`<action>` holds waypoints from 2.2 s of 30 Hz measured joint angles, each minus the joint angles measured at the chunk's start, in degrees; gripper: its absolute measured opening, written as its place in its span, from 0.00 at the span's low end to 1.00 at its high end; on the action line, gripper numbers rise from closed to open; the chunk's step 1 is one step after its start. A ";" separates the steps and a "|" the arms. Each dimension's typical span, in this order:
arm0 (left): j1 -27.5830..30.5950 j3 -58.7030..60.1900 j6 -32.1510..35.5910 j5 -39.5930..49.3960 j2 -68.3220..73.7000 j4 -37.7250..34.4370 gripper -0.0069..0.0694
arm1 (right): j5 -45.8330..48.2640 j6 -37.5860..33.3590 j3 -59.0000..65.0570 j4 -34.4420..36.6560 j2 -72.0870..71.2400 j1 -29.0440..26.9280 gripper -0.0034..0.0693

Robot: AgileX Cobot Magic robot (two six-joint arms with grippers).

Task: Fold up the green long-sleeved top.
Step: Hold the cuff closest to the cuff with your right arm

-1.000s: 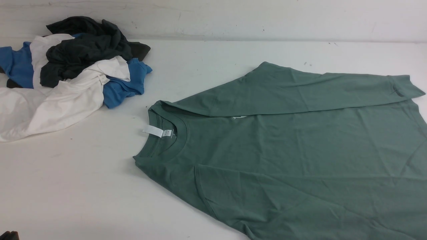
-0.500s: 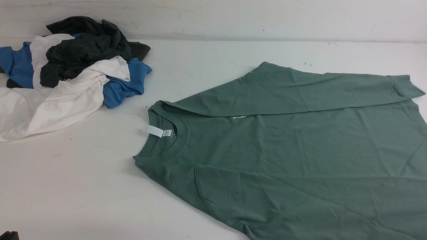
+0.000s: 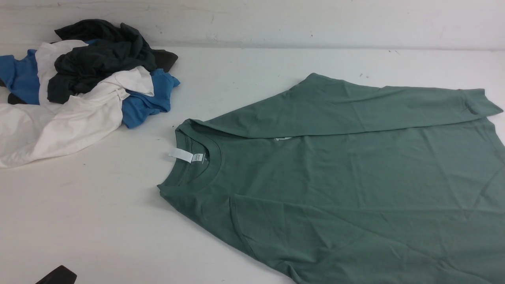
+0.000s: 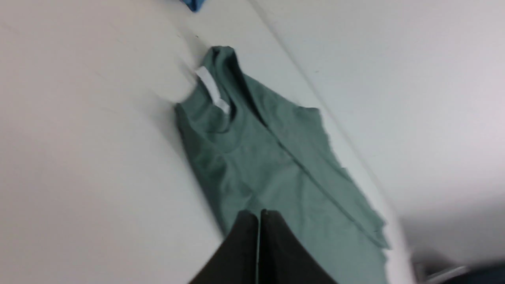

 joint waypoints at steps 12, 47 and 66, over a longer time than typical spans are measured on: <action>0.00 0.00 11.07 -0.31 0.00 -5.88 0.09 | -15.20 15.99 0.23 35.65 -0.02 0.00 0.03; 0.00 -23.21 24.20 32.47 25.46 0.14 0.09 | 51.34 14.81 -62.83 -20.37 69.72 -17.87 0.03; 0.00 -24.36 26.63 36.03 36.63 2.60 0.09 | 41.07 7.76 -62.72 -14.03 96.44 -33.17 0.05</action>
